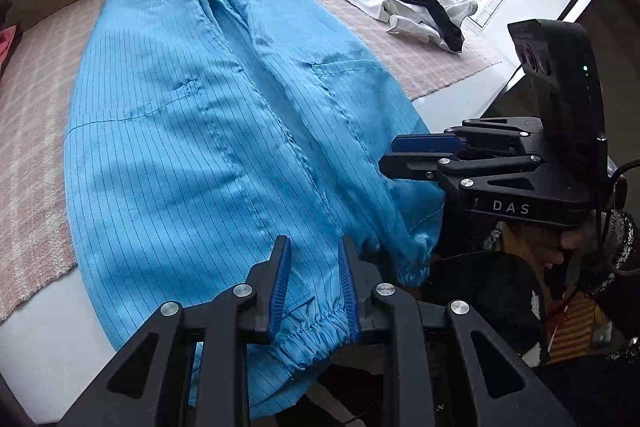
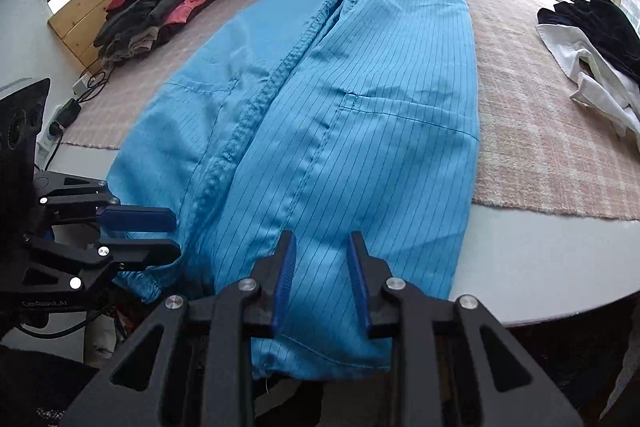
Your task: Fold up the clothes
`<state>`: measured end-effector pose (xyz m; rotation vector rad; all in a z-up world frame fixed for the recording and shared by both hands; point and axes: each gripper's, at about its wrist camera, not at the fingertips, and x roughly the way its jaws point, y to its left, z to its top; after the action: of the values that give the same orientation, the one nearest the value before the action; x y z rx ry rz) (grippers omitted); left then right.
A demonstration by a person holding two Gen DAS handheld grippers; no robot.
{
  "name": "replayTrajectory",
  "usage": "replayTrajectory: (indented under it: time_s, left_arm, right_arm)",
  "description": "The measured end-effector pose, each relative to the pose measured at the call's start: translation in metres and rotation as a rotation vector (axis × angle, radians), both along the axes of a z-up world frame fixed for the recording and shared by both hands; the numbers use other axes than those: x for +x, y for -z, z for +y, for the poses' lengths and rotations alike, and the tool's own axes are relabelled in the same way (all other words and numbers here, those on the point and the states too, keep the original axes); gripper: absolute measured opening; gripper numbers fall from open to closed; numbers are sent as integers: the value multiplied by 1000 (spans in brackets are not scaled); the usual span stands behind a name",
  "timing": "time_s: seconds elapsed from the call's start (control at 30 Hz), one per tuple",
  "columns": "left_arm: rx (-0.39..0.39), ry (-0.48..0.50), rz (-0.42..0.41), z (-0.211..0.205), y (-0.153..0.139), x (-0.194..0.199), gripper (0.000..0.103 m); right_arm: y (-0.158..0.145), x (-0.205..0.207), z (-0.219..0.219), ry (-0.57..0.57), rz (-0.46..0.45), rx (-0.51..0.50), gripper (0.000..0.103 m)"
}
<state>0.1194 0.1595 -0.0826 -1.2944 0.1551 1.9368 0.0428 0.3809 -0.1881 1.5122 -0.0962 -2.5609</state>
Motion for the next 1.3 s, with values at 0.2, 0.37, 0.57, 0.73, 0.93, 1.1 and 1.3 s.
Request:
replayTrajectory:
  time_s: [0.2, 0.37, 0.57, 0.73, 0.93, 1.1, 1.3]
  left_arm:
    - [-20, -12, -2, 2, -2, 4, 23]
    - [-23, -165, 15, -73, -27, 19, 36]
    - [-70, -308, -74, -118, -9, 6, 36]
    - [-81, -280, -100, -102, 5, -8, 38]
    - [-84, -219, -118, -87, 9, -8, 45]
    - [-117, -169, -119, -82, 7, -9, 44]
    - [-126, -121, -152, -81, 11, -14, 5]
  right_arm:
    - [-3, -1, -3, -54, -8, 17, 26]
    - [-20, 37, 38, 85, 46, -65, 40]
    - [-3, 65, 89, 241, 16, -115, 53]
    - [2, 53, 91, 215, 35, -143, 54]
    - [3, 46, 69, 109, 41, -117, 54]
    - [4, 44, 37, -12, 59, -47, 54]
    - [5, 38, 32, -39, 57, -44, 19]
